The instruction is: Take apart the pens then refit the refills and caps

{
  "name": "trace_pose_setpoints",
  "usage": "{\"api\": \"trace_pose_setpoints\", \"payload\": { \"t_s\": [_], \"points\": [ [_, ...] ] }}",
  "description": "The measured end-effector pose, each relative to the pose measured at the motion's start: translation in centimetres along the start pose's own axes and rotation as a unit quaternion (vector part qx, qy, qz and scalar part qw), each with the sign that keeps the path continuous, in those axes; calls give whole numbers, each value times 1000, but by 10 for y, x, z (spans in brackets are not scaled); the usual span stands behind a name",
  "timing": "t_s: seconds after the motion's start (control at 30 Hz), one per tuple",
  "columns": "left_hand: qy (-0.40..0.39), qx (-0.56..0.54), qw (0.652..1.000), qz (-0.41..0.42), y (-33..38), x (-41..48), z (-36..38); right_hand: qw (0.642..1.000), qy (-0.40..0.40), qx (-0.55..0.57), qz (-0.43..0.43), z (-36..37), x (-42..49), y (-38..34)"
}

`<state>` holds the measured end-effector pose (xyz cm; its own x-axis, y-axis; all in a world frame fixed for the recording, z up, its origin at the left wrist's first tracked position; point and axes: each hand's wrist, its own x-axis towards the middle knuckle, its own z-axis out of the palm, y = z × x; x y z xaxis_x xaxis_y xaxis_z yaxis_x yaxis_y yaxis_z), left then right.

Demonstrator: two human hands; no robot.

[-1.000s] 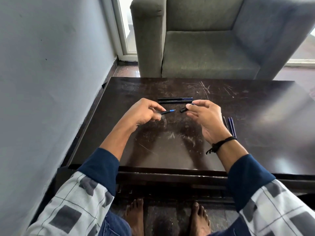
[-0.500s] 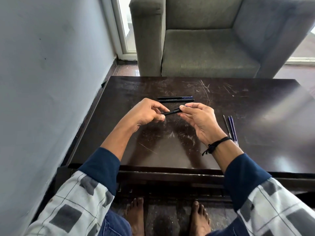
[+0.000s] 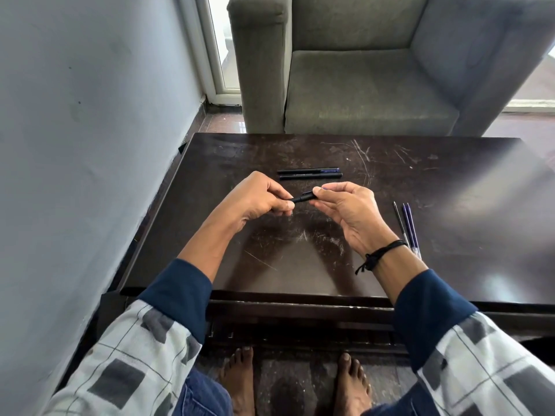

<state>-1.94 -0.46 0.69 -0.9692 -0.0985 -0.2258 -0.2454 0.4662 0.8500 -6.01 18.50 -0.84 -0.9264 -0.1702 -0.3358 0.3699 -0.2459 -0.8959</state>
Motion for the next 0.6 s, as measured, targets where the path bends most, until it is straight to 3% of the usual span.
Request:
{"api": "trace_pose_setpoints", "payload": {
  "t_s": [0.37, 0.6],
  "points": [
    [26, 14, 1000, 10, -2, 3, 7, 1000, -6, -15, -5, 0, 2, 2],
    [47, 46, 998, -7, -4, 1, 18, 999, 32, -15, -7, 2, 0, 18]
  ]
}}
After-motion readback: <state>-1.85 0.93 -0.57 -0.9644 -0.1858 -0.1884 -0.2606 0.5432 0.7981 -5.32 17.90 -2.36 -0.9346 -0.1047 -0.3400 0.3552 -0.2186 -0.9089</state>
